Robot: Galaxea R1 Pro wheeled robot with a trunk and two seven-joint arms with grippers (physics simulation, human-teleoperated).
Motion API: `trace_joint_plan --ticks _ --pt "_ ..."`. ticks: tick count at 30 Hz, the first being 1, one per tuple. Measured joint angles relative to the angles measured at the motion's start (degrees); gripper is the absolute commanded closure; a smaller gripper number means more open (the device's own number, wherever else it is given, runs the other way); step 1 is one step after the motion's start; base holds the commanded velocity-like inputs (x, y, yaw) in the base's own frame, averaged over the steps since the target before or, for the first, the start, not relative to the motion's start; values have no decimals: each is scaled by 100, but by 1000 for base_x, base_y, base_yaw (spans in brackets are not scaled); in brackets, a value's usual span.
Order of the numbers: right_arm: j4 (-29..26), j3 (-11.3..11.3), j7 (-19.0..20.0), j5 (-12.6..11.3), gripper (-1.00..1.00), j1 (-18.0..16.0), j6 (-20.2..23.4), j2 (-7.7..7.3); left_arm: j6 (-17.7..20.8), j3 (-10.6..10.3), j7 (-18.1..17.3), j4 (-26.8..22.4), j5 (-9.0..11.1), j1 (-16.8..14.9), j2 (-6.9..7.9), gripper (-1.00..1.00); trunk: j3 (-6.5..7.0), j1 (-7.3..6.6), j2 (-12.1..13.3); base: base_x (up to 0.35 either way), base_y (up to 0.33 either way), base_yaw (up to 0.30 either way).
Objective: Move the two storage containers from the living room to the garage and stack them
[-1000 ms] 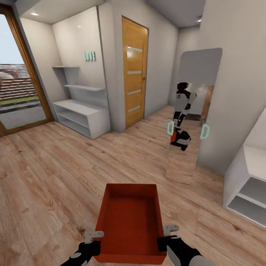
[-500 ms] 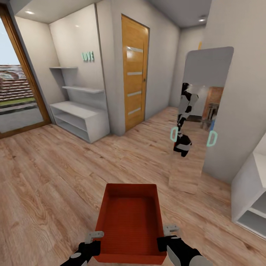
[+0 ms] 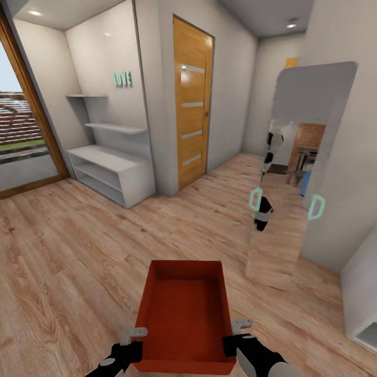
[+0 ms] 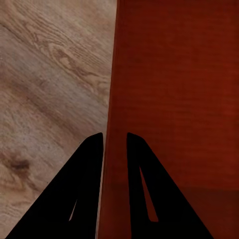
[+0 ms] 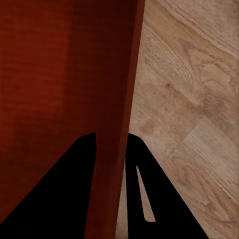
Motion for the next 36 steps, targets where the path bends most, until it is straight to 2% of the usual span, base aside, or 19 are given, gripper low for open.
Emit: trace_joint_plan --ticks 29,36 --pt "2 2 2 -2 100 0 0 -1 0 -1 0 2 1 0 0 100 0 0 0 319 172 17" --pt "0 3 2 -4 100 0 0 -1 0 -1 0 0 0 0 0 100 38 0 0 316 177 0"
